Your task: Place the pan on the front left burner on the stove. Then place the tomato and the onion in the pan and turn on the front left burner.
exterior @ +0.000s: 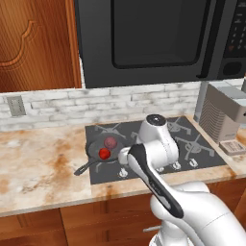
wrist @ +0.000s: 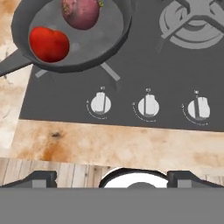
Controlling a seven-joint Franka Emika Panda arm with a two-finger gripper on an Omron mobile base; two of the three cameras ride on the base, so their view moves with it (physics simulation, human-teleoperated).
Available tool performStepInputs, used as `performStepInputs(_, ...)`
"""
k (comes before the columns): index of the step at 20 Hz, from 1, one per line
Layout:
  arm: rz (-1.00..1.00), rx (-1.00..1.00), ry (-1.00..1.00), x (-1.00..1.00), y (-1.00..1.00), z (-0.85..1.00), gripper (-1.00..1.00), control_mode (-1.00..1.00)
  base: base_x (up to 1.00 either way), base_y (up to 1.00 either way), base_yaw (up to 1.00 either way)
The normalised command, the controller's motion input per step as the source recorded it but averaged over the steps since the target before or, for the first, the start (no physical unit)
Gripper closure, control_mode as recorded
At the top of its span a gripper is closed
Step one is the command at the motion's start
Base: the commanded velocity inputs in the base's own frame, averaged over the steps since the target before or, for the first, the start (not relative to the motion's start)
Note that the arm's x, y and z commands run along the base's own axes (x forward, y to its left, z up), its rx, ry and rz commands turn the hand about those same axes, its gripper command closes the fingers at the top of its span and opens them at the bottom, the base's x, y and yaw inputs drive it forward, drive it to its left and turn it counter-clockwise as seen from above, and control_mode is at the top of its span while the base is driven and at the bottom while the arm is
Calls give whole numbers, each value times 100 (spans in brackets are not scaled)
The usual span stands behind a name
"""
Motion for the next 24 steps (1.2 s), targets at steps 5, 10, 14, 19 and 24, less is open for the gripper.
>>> performStepInputs(5, 0, 3, -3, 0, 0, -19, -100, -100, 0, 0, 0)
performStepInputs(10, 0, 0, -1, 0, 5, -6, -100, -100, 0, 0, 0)
performStepInputs(14, 0, -1, 0, 0, 24, -8, -100, -100, 0, 0, 0)
performStepInputs(19, 0, -1, 0, 0, 18, -13, -100, -100, 0, 0, 0)
performStepInputs(24, 0, 0, -1, 0, 3, -20, -100, -100, 0, 0, 0)
